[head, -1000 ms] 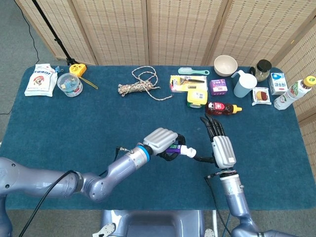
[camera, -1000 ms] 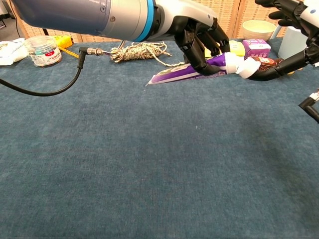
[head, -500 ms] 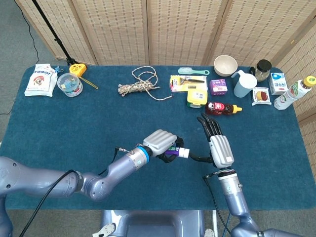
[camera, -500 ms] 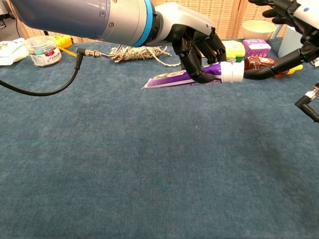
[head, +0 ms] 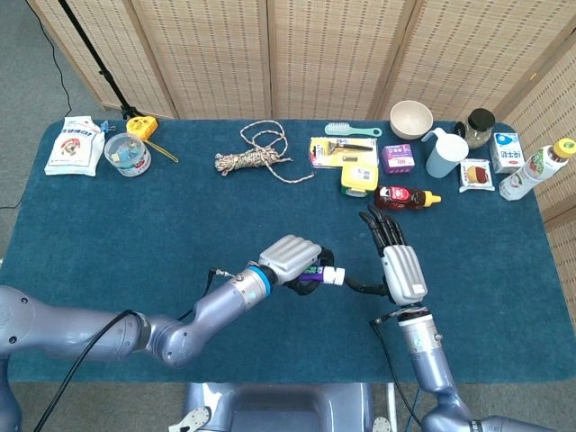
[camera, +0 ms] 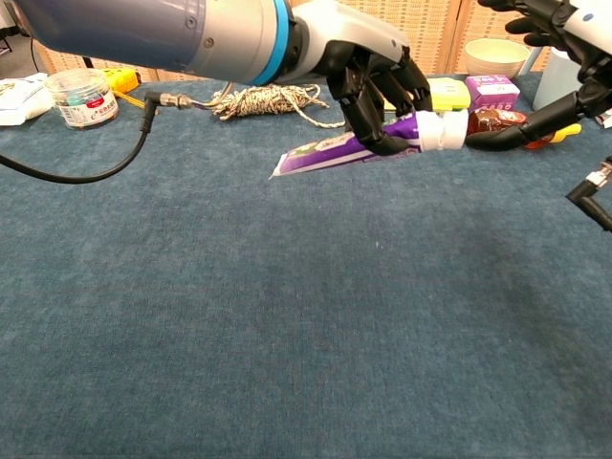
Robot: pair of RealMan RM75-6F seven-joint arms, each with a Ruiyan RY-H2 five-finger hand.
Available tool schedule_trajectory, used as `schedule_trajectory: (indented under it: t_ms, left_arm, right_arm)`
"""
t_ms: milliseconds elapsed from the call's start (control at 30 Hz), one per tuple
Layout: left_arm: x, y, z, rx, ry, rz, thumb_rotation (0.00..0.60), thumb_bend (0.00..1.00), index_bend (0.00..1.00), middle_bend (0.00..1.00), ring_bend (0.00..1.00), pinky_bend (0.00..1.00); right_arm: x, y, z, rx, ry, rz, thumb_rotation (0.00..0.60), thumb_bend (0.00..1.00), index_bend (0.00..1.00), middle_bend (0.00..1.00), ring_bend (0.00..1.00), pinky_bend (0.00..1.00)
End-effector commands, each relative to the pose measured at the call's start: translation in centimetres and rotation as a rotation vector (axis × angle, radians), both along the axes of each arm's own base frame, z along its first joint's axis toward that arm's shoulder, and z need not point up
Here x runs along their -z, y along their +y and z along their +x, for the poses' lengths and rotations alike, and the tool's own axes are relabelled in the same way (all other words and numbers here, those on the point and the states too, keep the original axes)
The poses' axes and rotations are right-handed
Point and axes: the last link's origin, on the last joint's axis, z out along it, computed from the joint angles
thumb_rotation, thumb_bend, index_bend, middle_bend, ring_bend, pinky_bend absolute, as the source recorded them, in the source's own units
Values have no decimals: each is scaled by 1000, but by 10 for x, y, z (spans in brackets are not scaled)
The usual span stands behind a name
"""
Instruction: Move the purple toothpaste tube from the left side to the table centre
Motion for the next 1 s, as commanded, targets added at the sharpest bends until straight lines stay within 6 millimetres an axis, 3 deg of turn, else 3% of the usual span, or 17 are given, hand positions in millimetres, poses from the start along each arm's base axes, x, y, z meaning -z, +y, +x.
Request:
schedule_trajectory:
  t_ms: [33, 333, 600, 700, 1000]
  left_arm:
    - [-6, 1, -6, -1, -1, 10, 600, 778, 472, 384, 448, 483]
    - [-22, 6, -25, 28, 36, 58, 600, 778, 472, 392, 457, 494]
    - [-25, 7, -25, 49, 32, 85, 600, 779, 479, 399, 461, 494]
    - [-24, 5, -21, 63, 30, 97, 600, 778, 482, 401, 464, 494]
    - [-20, 3, -9, 79, 24, 110, 600, 777, 482, 401, 465, 494]
  right_arm:
    - [-4, 0, -6, 18, -2, -3, 600, 0, 0, 0, 0, 0]
    - [-26, -2, -27, 113, -127, 16, 600, 0, 0, 0, 0, 0]
    - [-30, -3, -34, 208, -462, 127, 594, 0, 0, 0, 0, 0]
    - [-30, -3, -37, 229, -545, 162, 521, 0, 0, 0, 0, 0]
    - [-25, 2, -40, 266, -741, 242, 136, 0, 0, 0, 0, 0]
